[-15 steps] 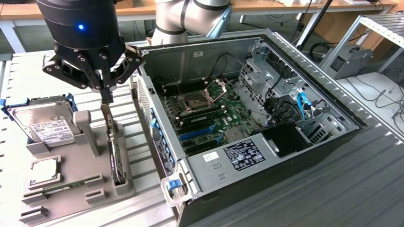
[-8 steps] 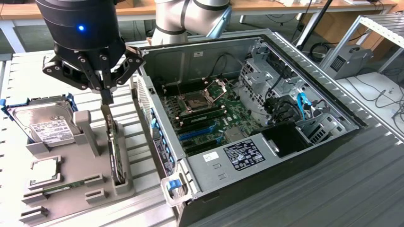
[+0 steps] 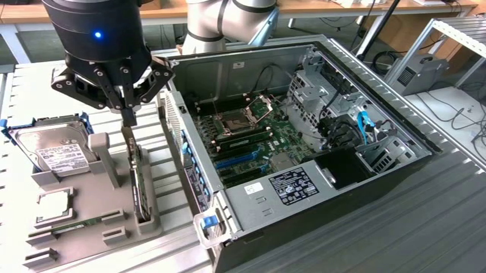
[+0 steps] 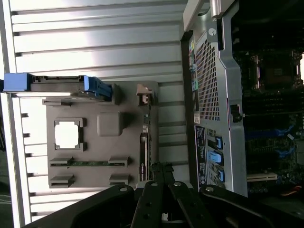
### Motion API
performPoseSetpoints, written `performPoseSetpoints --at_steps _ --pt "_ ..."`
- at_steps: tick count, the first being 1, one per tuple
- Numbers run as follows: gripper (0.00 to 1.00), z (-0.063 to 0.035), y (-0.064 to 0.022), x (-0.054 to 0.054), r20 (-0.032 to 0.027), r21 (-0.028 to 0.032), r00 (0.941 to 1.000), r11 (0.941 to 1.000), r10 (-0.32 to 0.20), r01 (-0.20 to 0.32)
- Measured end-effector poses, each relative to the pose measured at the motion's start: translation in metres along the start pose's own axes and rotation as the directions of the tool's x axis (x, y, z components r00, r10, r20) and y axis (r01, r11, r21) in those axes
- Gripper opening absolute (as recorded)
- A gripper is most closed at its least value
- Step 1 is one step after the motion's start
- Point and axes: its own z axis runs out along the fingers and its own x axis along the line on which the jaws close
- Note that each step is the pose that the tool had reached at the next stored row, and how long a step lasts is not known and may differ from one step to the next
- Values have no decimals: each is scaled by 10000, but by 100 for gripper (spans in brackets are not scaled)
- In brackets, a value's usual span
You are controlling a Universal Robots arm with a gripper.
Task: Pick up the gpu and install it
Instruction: 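Reach for the gpu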
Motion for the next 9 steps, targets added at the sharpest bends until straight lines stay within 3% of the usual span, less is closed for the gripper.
performPoseSetpoints --at_steps 9 --pt "11 0 -21 -2 1 -1 10000 10000 0 0"
